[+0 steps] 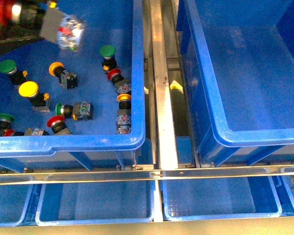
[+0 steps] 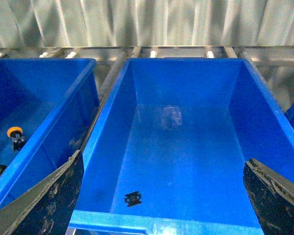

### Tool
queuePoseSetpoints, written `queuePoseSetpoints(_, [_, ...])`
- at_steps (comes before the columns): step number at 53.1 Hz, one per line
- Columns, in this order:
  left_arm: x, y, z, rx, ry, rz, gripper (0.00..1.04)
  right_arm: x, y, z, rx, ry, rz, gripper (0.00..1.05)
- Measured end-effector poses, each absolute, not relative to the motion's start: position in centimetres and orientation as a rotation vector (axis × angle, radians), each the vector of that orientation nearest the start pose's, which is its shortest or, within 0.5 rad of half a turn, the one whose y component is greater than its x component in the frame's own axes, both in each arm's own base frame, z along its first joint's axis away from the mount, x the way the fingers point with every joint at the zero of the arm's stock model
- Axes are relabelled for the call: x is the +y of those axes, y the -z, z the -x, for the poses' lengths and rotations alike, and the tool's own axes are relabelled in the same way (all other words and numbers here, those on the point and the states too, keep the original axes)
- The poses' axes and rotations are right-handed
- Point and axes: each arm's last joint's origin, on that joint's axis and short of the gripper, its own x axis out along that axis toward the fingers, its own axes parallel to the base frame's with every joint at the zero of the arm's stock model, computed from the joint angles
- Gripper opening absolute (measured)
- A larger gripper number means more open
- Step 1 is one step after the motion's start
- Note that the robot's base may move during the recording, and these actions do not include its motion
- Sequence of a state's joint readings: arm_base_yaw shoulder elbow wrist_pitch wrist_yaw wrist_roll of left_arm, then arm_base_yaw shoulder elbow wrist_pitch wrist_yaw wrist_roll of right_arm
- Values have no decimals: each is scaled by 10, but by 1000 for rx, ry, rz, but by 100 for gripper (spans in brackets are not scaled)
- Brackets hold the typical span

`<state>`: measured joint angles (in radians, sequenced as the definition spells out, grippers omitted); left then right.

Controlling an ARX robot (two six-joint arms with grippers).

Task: Pick red and yellow buttons and place in box

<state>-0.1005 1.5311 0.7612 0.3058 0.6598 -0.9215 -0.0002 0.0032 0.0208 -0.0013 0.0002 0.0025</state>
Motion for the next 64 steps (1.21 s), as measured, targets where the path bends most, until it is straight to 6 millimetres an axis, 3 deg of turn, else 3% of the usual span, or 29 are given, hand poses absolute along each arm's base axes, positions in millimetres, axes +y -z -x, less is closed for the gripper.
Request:
queuePoseSetpoints(12, [-115,-198,-295,856,619,959,33,0,-170,-97,-16,0,-2,98])
queuePoseSetpoints(26, [-184,-202,-309,895,710,934,33,0,-170,-97,-16,0,-2,98])
queuePoseSetpoints(38, [-203,-200,-327,888,713,915,33,0,-170,-97,-16,0,-2,98])
queuePoseSetpoints(46, [-209,-197,-331,897,711,898,33,9,-167,-100,396,-48,129,98])
queuePoseSetpoints(51, [-213,-198,-330,898,724,893,33,23,-160,-111,465,-217,246,98])
queuePoseSetpoints(64, [-215,-198,-330,899,723,884,33,51,-161,-188,275,-299,462,98])
